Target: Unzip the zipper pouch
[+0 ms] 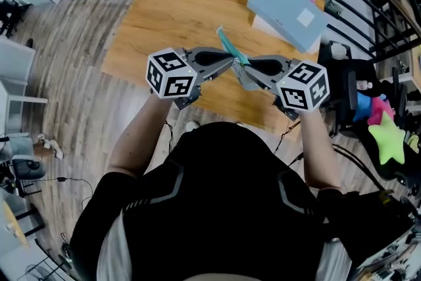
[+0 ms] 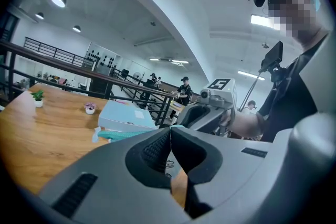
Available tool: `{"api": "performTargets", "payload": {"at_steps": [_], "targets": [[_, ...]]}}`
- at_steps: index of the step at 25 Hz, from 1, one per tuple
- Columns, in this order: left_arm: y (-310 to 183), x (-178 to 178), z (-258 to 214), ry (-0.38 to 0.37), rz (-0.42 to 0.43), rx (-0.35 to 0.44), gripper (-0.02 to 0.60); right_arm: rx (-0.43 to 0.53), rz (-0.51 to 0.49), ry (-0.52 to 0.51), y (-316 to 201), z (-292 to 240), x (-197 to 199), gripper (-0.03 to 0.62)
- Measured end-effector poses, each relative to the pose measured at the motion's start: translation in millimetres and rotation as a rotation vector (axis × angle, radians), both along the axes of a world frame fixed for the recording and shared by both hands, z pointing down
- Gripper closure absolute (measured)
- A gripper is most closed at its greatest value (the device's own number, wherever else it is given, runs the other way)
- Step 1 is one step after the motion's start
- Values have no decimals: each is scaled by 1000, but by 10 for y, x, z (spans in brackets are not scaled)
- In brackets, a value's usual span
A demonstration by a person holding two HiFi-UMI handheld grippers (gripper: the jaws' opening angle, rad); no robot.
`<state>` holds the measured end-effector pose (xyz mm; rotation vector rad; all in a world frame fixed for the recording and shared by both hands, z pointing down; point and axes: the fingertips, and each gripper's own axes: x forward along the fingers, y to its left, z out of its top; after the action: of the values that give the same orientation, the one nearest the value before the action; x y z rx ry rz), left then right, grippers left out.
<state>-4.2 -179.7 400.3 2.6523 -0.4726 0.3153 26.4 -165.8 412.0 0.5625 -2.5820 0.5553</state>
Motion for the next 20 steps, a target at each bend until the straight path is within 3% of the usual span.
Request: {"api": "performTargets", "payload": {"at_steps": [8,20], "targets": [[-116,-142,-54,-58,-54,48,551,-14,-4,-43,-39,-20,27,545],[-335,-412,-22,-80,-199,42,551,1,0,-67,-133,0,130,545]]}}
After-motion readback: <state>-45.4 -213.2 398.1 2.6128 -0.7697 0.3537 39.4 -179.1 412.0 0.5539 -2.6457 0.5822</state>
